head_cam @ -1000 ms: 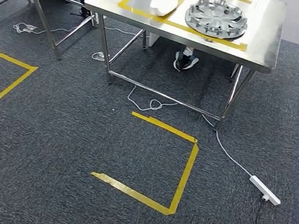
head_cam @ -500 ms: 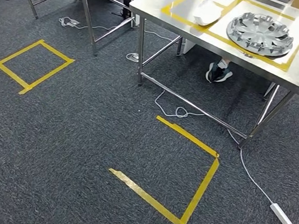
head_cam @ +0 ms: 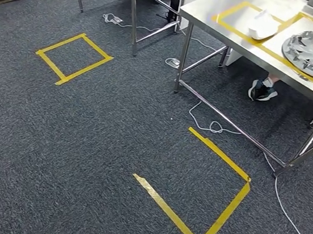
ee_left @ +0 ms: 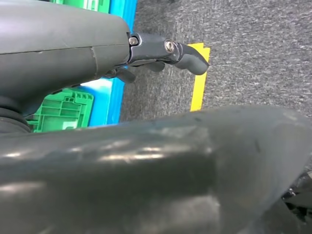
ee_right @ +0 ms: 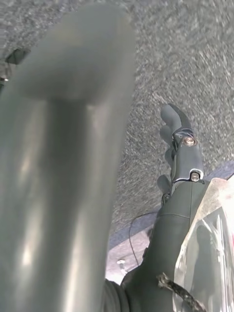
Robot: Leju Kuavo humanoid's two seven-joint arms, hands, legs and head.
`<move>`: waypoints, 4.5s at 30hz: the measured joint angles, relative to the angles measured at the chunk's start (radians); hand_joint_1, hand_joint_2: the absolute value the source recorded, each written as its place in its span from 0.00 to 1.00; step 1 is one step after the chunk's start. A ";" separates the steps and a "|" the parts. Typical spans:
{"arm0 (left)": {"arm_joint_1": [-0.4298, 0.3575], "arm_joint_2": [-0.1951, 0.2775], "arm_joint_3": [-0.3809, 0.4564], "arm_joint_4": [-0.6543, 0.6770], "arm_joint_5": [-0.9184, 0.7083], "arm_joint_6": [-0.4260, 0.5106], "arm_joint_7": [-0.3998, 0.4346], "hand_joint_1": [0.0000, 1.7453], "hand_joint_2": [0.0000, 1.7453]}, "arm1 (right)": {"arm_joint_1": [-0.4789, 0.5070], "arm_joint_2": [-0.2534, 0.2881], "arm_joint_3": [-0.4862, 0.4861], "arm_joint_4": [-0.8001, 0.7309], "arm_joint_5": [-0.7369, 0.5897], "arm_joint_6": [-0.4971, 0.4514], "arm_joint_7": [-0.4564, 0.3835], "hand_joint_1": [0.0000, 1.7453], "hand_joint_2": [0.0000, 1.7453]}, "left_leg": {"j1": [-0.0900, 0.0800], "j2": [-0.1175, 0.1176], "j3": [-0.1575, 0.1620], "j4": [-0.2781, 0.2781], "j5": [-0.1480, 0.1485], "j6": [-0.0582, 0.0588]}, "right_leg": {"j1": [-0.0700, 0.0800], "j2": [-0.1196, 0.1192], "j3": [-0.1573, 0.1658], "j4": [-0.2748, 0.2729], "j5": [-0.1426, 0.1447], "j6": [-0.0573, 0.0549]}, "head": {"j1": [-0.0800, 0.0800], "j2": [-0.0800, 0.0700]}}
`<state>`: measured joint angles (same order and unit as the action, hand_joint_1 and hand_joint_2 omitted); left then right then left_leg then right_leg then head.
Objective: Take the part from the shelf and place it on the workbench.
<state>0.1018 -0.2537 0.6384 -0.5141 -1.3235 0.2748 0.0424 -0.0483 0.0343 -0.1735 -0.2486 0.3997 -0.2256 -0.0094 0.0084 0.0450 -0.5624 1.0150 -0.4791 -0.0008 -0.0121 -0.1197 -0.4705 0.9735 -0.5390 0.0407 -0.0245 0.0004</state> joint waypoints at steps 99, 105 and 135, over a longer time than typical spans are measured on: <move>-0.107 0.079 0.011 0.296 0.052 0.156 -0.011 0.00 0.00 | 0.010 0.011 0.132 -0.031 0.141 -0.022 -0.006 0.00 0.00 | -0.021 -0.076 0.015 -0.034 0.016 0.049 | 0.004 0.118 -0.165 0.305 -0.128 -0.003 | 0.011 0.000; -0.108 0.079 0.011 0.296 0.044 0.157 -0.010 0.00 0.00 | 0.014 0.011 0.139 -0.031 0.144 -0.025 -0.002 0.00 0.00 | -0.007 -0.156 0.002 -0.001 0.006 0.013 | -0.020 0.204 -0.055 0.051 0.003 0.014 | 0.018 0.000; -0.104 0.080 0.021 0.299 0.085 0.145 -0.023 0.00 0.00 | 0.025 0.013 0.158 -0.036 0.160 -0.048 -0.007 0.00 0.00 | -0.010 -0.149 0.005 0.010 -0.010 0.022 | -0.022 0.190 -0.088 0.081 0.008 0.022 | 0.006 0.000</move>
<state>-0.0027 -0.1740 0.6594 -0.2152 -1.2389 0.4196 0.0195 -0.0237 0.0478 -0.0153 -0.2851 0.5595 -0.2735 -0.0164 -0.0020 -0.1036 -0.5573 1.0252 -0.4888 0.0214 -0.0339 0.0699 -0.5585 1.0542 -0.5311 0.0623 -0.0185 0.0004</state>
